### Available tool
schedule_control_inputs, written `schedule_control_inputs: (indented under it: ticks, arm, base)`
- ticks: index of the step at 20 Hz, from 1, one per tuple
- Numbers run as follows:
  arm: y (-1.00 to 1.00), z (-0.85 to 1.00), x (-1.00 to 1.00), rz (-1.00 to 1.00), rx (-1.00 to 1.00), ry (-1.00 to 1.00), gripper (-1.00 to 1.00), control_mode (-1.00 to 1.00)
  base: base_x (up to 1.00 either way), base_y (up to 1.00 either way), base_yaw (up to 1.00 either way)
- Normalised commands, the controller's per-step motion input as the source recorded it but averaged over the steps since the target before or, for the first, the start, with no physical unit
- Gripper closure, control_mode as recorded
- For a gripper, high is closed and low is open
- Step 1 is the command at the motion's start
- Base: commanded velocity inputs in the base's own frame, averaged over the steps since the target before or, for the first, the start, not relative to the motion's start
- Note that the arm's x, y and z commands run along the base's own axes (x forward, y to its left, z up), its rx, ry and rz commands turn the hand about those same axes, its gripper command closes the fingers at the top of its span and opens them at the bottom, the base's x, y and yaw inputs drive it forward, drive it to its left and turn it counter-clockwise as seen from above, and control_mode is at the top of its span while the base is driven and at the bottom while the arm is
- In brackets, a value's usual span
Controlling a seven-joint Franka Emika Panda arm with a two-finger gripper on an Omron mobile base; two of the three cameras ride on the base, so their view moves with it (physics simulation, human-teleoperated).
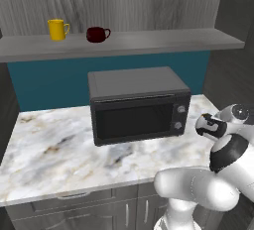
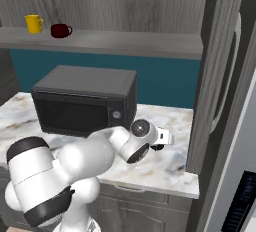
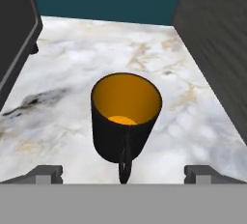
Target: Pick the mug on the counter and place it in the cabinet with the handle facing the right, like the mugs already inside.
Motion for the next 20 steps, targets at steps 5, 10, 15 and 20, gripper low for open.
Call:
schedule_control_inputs:
  ticks: [5, 10, 15, 20]
  arm:
    - [-0.07, -0.15, 0.22, 0.0, 0.0, 0.0, -1.0, -1.0]
    - [-0.08, -0.16, 0.22, 0.0, 0.0, 0.0, -1.0, -1.0]
    - [-0.06, -0.17, 0.19, 0.0, 0.0, 0.0, 1.0, -1.0]
    - [-0.08, -0.13, 0.06, 0.0, 0.0, 0.0, 1.0, -1.0]
  base:
    - [0.0, 0.0, 0.0]
    - [0.0, 0.0, 0.0]
    - [0.0, 0.0, 0.0]
    - [0.0, 0.0, 0.0]
